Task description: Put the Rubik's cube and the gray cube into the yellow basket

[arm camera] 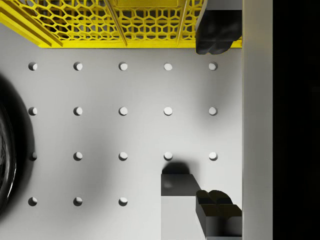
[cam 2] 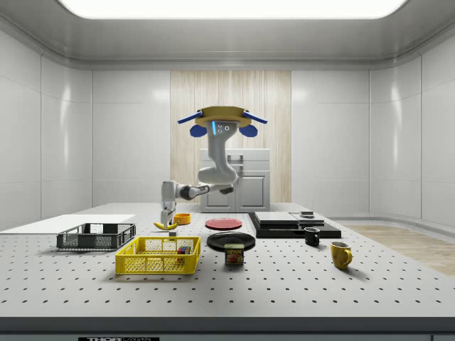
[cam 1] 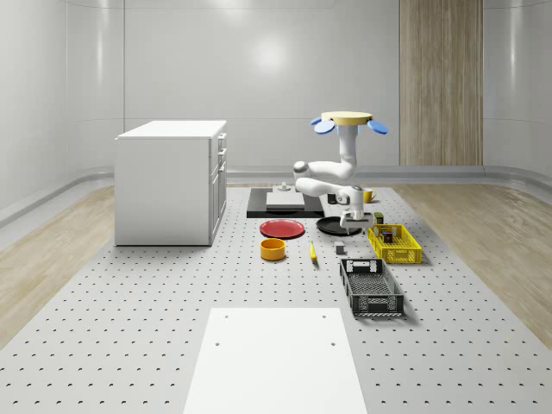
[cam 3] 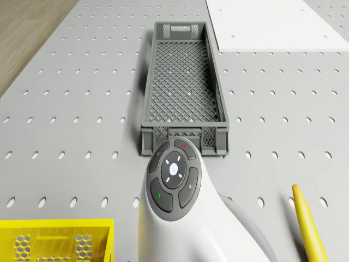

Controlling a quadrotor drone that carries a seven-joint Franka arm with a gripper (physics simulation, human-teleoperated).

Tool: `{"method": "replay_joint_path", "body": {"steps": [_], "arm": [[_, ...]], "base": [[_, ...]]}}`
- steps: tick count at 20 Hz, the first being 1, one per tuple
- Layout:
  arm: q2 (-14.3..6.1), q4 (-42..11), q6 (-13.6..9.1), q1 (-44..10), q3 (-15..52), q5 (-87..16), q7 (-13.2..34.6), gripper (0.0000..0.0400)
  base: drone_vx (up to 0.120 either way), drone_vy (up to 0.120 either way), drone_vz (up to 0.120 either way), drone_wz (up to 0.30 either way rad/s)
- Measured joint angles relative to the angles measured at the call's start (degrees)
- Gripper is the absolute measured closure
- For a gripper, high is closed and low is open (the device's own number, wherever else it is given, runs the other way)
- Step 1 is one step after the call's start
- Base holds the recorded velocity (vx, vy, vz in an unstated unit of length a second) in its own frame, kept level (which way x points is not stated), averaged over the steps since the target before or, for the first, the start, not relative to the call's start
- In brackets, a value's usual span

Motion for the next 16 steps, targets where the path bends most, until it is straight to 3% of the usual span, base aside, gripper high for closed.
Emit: {"method": "replay_joint_path", "body": {"steps": [4, 16], "arm": [[0.1, 0.0, -0.1, 0.0, 0.0, 0.0, 0.0, 0.0000], [0.3, 0.0, -0.3, 0.1, 0.0, -0.1, -0.1, 0.0000]], "base": [[0.000, -0.120, -0.110, 0.000], [0.000, -0.120, -0.020, 0.000]]}}
